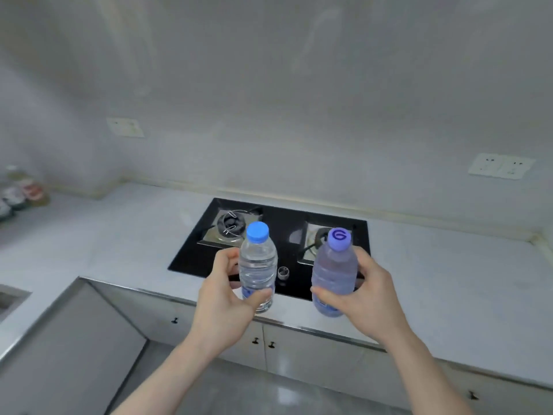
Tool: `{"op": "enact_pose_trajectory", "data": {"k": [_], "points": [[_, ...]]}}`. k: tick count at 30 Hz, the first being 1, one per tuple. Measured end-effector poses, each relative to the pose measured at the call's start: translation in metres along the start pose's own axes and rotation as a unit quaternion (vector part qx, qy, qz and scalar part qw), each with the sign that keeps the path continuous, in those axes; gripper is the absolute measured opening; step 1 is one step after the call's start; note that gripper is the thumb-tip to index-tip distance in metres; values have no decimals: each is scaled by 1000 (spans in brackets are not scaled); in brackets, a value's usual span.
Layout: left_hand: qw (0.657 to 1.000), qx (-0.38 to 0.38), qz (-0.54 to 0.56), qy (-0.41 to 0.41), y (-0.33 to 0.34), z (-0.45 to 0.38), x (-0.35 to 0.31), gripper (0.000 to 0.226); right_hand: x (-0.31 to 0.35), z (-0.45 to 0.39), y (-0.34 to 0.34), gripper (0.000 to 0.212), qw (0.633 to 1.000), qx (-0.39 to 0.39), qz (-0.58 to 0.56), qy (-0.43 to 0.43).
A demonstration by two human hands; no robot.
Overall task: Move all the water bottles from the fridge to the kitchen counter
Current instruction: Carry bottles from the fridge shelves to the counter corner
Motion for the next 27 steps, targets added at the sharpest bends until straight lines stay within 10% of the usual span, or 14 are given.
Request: {"op": "enact_pose_trajectory", "data": {"k": [11,27], "points": [[990,-126,6,-70,-220,26,103,72,97,-111,224,60,989,122,-1,-87],[964,-230,-27,-131,-369,24,202,75,157,-235,409,54,956,276,-19,-103]]}}
Point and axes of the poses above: each hand's wrist, its own z-axis away from the middle knuckle, its own y-axis out of the palm, x = y × z, the point moved 5 cm from there along -z, towards the middle knuckle, and after that the axes turned 12 degrees about x, right-handed, at the moved point
